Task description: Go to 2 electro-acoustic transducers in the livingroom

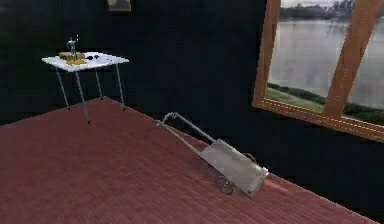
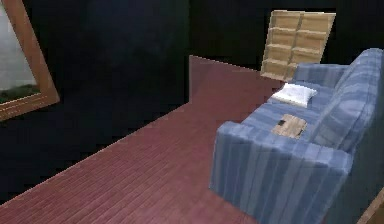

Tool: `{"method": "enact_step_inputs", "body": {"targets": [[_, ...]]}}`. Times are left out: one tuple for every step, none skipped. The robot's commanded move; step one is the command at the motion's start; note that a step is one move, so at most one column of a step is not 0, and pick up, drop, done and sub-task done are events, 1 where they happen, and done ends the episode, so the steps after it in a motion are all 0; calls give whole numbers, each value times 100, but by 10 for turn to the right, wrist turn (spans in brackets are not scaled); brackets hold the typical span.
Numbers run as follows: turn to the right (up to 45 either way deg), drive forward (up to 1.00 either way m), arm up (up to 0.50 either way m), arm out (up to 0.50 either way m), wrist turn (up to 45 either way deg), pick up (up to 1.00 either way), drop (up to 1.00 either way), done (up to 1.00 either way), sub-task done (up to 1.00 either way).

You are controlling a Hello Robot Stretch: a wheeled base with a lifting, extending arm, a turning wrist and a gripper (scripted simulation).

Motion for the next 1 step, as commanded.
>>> {"method": "enact_step_inputs", "body": {"targets": [[0,30,0,0,0,0,0,0,0]]}}
